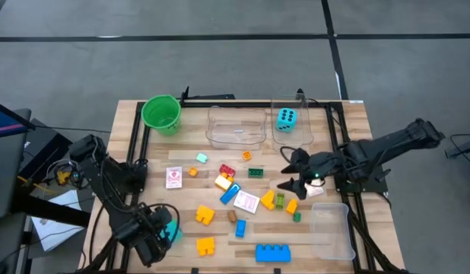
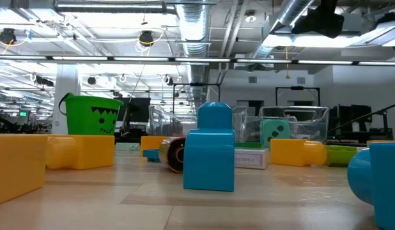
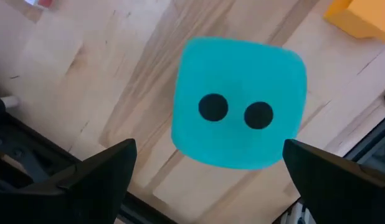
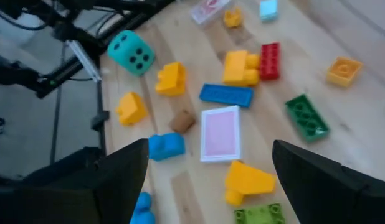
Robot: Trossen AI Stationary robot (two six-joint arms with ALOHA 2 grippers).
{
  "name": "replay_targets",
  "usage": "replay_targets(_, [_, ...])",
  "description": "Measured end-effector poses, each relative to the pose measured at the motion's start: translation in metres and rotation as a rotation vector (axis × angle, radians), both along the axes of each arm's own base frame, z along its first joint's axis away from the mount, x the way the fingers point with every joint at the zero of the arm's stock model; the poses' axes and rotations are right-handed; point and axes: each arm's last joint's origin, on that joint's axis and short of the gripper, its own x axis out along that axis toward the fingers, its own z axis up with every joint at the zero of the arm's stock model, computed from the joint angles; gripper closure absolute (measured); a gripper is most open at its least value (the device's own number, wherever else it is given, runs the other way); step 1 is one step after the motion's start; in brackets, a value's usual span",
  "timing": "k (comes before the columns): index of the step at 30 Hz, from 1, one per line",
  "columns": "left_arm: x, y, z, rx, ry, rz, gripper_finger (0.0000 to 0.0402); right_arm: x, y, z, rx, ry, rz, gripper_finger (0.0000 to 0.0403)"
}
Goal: Pick & Place Toys
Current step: Put the blue dice into the right transparent bin
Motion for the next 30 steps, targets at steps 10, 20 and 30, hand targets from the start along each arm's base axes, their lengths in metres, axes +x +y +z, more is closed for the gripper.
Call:
replay_targets(10, [-0.001, -0.004, 0.001, 0.084, -0.176, -0.028, 0.0002, 0.007, 0.021, 0.002, 0.050, -0.072, 0.053, 0.0072])
replay_targets(20, [-0.047, -0.047, -0.029, 0.281, -0.444, -0.163, 0.0002, 0.000, 0.025, 0.008, 0.045, -0.110, 0.046, 0.0072])
replay_targets(30, [-0.073, -0.060, -0.065, 0.484, -0.675, -0.152, 0.0002, 0.000, 0.025, 0.008, 0.025, -0.117, 0.031, 0.0072])
